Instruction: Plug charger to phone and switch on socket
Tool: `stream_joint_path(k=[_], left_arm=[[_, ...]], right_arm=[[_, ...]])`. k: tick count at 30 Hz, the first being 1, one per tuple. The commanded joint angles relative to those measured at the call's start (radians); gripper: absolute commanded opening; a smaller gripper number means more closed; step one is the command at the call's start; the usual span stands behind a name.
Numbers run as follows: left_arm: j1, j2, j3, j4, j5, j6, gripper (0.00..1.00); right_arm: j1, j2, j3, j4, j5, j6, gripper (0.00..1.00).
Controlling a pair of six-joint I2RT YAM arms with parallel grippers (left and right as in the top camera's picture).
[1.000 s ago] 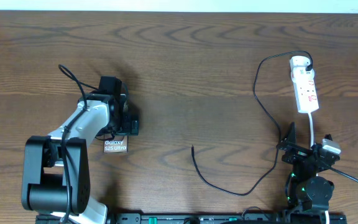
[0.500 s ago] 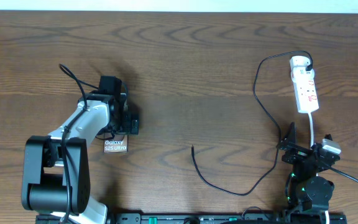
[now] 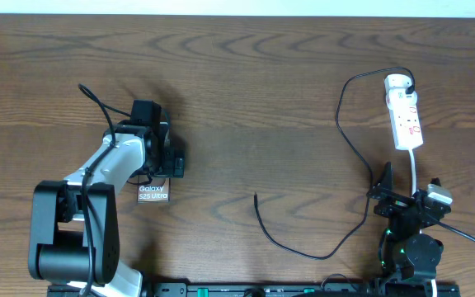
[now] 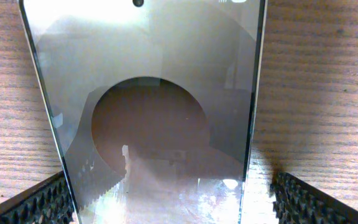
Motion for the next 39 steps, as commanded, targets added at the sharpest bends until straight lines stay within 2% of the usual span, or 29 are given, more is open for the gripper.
stream_joint_path(k=[1,12,30,35,39], left_arm=[[0.0,0.013,-0.03,-0.023,-0.01,0.01,0.98],[0.0,0.013,-0.03,-0.046,-0.01,0.056,0.98],[0.0,0.013,-0.03,-0.045,-0.01,0.058,0.97],[0.0,0.013,-0.03,-0.045,-0.01,0.058,0.8],[0.0,0.013,-0.03,-0.045,-0.01,0.058,0.79]], right_arm=[[0.005,-0.005,-0.001,-0.004,0.008,0.009,0.99],[0.005,-0.005,-0.001,-0.004,0.008,0.009,0.99],[0.005,-0.005,-0.001,-0.004,0.008,0.009,0.99],[0.005,-0.005,-0.001,-0.004,0.008,0.009,0.99],[0.005,-0.005,-0.001,-0.004,0.008,0.009,0.99]])
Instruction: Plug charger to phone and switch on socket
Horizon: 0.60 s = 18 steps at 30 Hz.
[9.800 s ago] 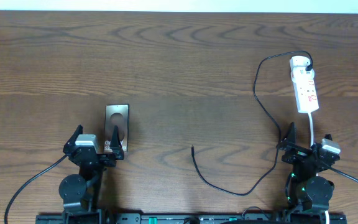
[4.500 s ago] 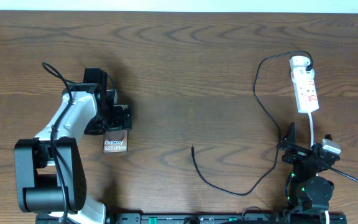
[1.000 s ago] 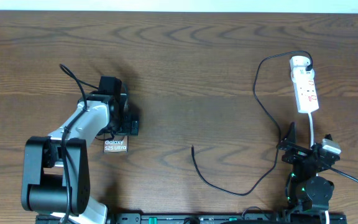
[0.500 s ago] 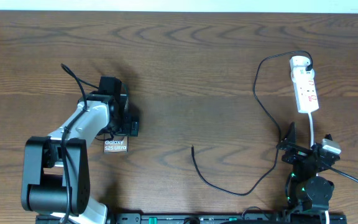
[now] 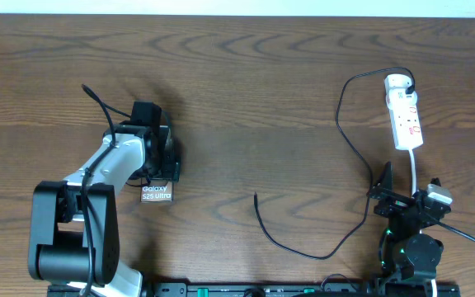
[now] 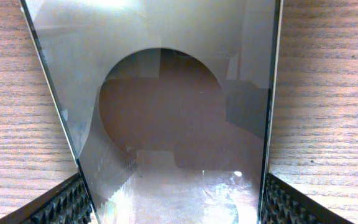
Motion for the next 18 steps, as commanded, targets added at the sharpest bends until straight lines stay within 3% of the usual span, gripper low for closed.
stream_joint_path(k=[1,7,11,18], left_arm=[[0.0,0.015,-0.03,-0.007,-0.013,0.008,0.79],[0.0,0.015,-0.03,-0.008,-0.013,0.004,0.8],[0.0,0.015,-0.03,-0.008,-0.013,-0.012,0.88],[0.0,0.015,-0.03,-0.007,-0.008,-0.026,0.89]], right_arm=[[0.005,-0.005,-0.001,-0.005,0.008,0.009,0.99],[0.005,-0.005,-0.001,-0.005,0.008,0.009,0.99],[0.005,-0.005,-0.001,-0.005,0.008,0.009,0.99],[0.005,-0.005,-0.001,-0.005,0.008,0.009,0.99]])
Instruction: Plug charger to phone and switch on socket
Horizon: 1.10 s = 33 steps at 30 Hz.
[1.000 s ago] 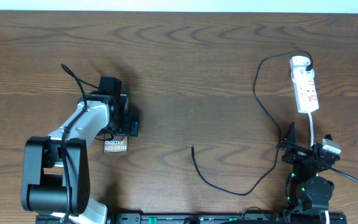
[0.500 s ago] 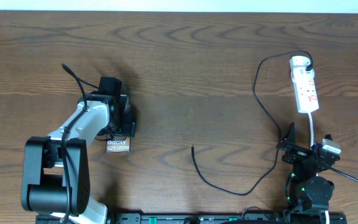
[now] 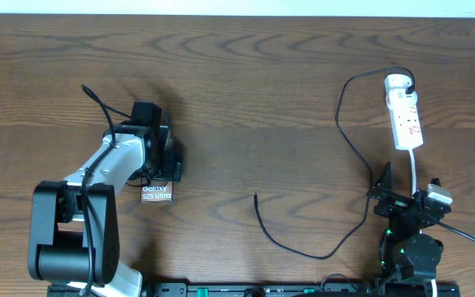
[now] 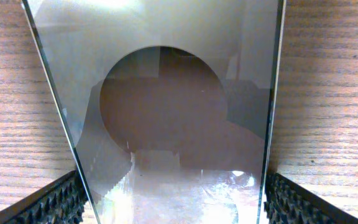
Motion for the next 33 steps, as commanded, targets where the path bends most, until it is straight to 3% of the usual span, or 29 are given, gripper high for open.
stream_joint_path(k=[1,11,15,33], left_arm=[[0.0,0.015,-0.03,-0.005,-0.008,-0.013,0.89],[0.0,0.015,-0.03,0.003,-0.009,-0.031,0.88],[0.0,0.015,-0.03,0.003,-0.009,-0.031,0.84],[0.0,0.015,-0.039,0.003,-0.009,-0.031,0.85]], right_arm=[[0.005,-0.005,-0.001,-0.005,0.008,0.009,0.99],[0.005,-0.005,-0.001,-0.005,0.008,0.009,0.99],[0.005,-0.005,-0.001,-0.005,0.008,0.009,0.99],[0.005,-0.005,-0.001,-0.005,0.008,0.009,0.99]])
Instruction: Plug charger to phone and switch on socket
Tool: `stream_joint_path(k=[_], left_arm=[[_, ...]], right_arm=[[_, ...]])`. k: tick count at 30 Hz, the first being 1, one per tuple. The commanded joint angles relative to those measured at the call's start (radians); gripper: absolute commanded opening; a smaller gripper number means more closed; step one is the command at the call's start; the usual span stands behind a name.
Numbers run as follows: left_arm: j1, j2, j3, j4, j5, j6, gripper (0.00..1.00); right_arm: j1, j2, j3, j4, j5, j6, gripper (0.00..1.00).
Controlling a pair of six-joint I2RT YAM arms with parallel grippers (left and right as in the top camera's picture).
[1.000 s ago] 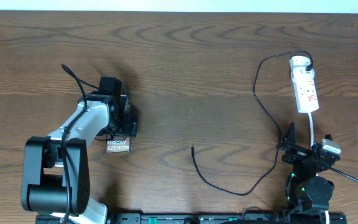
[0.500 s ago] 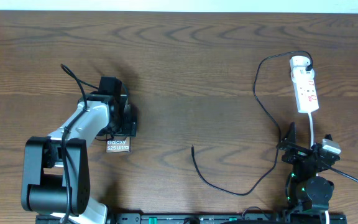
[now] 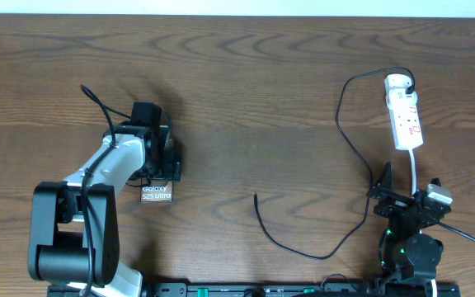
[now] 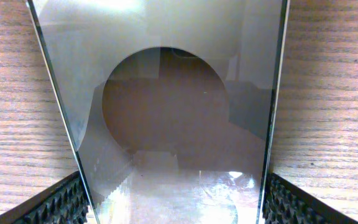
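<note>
The phone (image 4: 166, 112) lies screen up on the wooden table and fills the left wrist view; overhead only its near end with the "Galaxy S25 Ultra" label (image 3: 153, 193) shows. My left gripper (image 4: 169, 199) straddles it, both ribbed pads (image 4: 55, 202) against its long edges. The black charger cable (image 3: 349, 148) runs from the white power strip (image 3: 404, 111) at the right, looping to a free end (image 3: 256, 196) mid-table. My right gripper (image 3: 385, 177) rests near the front right edge, folded, fingers together.
A plug (image 3: 397, 82) sits in the far end of the power strip, and the strip's white lead (image 3: 416, 169) runs toward the right arm's base. Bare wood lies between the phone and the cable's free end.
Almost nothing: in the left wrist view the phone sits a few pixels further right between the pads. Neither arm, the cable nor the strip has moved overhead.
At first my left gripper's pads stood a little wide of the phone, with a gap on the right. Then they were in against both edges and the phone had shifted slightly. It has stayed gripped in place; the right arm has stayed folded.
</note>
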Motion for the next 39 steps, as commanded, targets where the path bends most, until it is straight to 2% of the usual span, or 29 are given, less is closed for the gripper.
stream_joint_path(k=[1,39], left_arm=[[0.0,0.017,-0.035,-0.003,-0.008,-0.016,0.85],[0.0,0.017,-0.035,0.001,0.048,-0.015,0.86]], right_arm=[[0.005,-0.005,-0.001,-0.005,0.008,0.009,0.99],[0.005,-0.005,-0.001,-0.005,0.008,0.009,0.99]])
